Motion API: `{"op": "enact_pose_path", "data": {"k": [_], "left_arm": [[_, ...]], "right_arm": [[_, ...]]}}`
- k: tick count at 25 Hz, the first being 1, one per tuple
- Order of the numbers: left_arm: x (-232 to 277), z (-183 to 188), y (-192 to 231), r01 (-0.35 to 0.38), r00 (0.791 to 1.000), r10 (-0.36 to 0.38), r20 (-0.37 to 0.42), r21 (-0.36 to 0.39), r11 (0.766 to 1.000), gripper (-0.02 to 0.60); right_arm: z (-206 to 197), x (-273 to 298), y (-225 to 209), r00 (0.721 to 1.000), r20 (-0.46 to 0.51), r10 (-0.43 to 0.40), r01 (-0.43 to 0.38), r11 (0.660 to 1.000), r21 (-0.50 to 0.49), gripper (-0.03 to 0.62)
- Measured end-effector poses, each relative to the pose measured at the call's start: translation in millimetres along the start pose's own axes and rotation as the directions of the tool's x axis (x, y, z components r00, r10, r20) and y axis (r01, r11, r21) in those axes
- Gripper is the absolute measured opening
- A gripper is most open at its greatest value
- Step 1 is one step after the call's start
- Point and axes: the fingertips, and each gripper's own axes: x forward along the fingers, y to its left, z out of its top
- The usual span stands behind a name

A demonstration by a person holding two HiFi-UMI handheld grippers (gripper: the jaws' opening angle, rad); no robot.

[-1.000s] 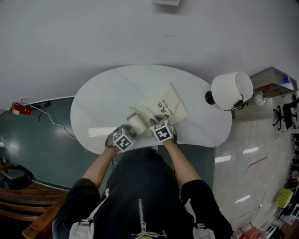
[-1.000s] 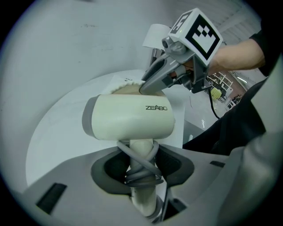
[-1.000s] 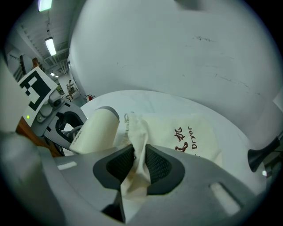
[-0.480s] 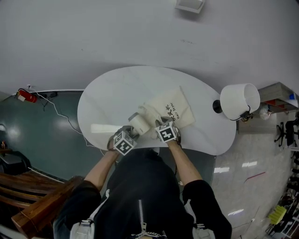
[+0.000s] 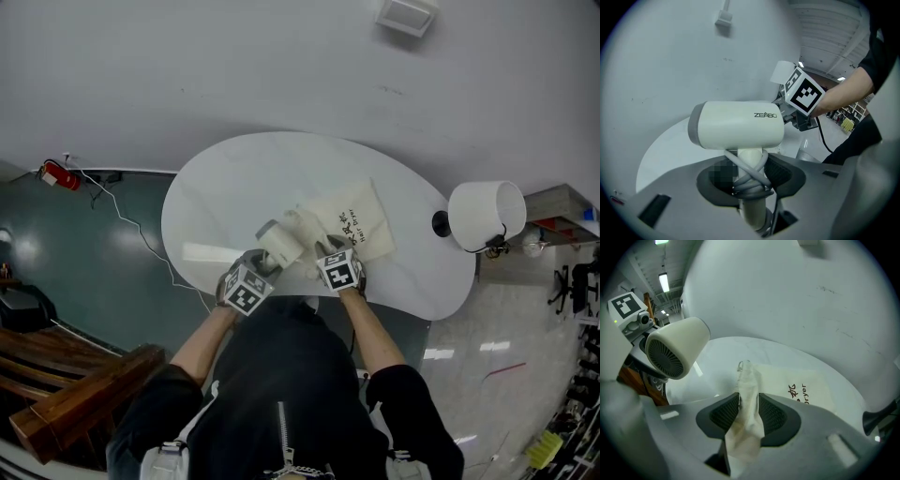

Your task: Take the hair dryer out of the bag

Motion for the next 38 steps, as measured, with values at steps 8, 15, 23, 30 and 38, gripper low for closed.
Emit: {"op": "enact_pose_path", "data": {"k": [8, 15, 23, 30, 38], "left_arm": [[-13.5, 14.2, 3.2, -0.023, 0.997, 0.025, 0.07, -0.023, 0.999, 0.179], [-22.3, 25.2, 8.8, -0.043, 0.994, 0.045, 0.098, -0.019, 0.999, 0.179], [-36.1, 46.3, 23.8, -0.072, 0.987, 0.07, 0.147, 0.009, 0.997, 0.179], [-51.5, 72.2, 41.5, -0.109, 0.972, 0.103, 0.21, 0.013, 0.994, 0.179], [-69.7, 95.4, 58.6, -0.143, 0.956, 0.131, 0.264, 0.026, 0.989, 0.179]], "right_arm": [[10.4, -13.9, 1.8, 0.997, 0.078, 0.003, -0.005, 1.0, 0.014, 0.124], [29.5, -41.1, 7.1, 0.992, 0.127, 0.023, -0.029, 0.998, 0.047, 0.092], [60.2, -80.0, 2.3, 0.967, 0.254, -0.021, 0.023, 1.0, -0.007, 0.028], [96.0, -121.1, -1.7, 0.92, 0.388, -0.061, 0.066, 0.998, 0.0, 0.005], [132.9, -163.9, -7.0, 0.843, 0.523, -0.124, 0.136, 0.991, 0.015, 0.005]]}}
